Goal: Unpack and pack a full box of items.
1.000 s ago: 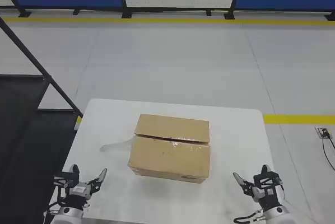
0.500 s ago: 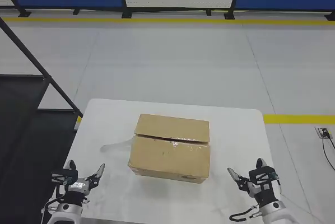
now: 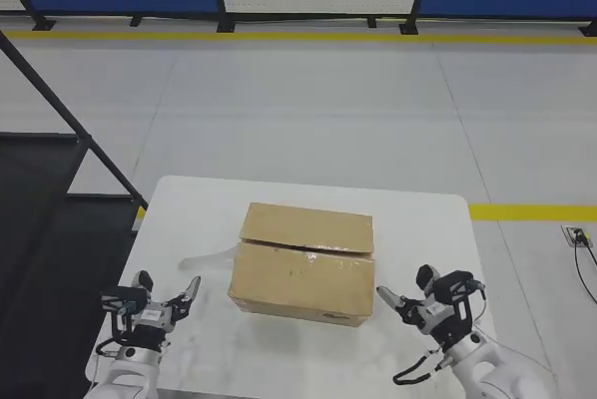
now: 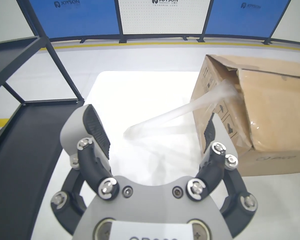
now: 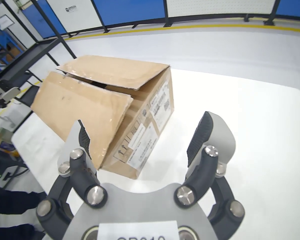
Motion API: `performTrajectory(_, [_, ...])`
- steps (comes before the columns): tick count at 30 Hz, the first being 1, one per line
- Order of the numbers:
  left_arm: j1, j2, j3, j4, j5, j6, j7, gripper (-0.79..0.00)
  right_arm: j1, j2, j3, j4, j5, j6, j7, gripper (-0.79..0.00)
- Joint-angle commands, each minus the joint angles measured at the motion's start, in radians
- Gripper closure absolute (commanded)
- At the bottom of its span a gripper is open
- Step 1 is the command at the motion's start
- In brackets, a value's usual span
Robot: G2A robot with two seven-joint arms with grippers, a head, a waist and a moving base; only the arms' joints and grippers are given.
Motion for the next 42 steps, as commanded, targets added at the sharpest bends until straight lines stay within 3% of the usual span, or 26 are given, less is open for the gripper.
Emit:
performTrajectory(1, [-0.001,-0.001,-0.008,-0.003,-0.049,-0.031,0.003,-0.785,0.048,-0.001,-0.002,0.035,0.121,-0.026,0.073,-0.785])
performTrajectory(10, [0.002,-0.001,-0.062,-0.001,-0.210,-0.145,-0.024,-0.785,0.214,-0.002,-0.020,0.190,0.474,-0.071,0.287,-0.785])
performTrajectory(22, [0.001,-0.003,-0.061,0.019,-0.207,-0.182,-0.023,-0.785,0.308,-0.006,-0.080,0.277,0.677,-0.123,0.372,-0.785])
performTrajectory(32, [0.003,-0.007,-0.056,0.035,-0.209,-0.183,-0.012,-0.785,0.313,0.006,-0.053,0.292,0.914,-0.273,0.507,-0.785])
performTrajectory(42, [0.001,-0.010,-0.053,0.028,-0.198,-0.184,0.003,-0.785,0.264,0.037,0.008,0.302,1.165,-0.446,0.763,-0.785])
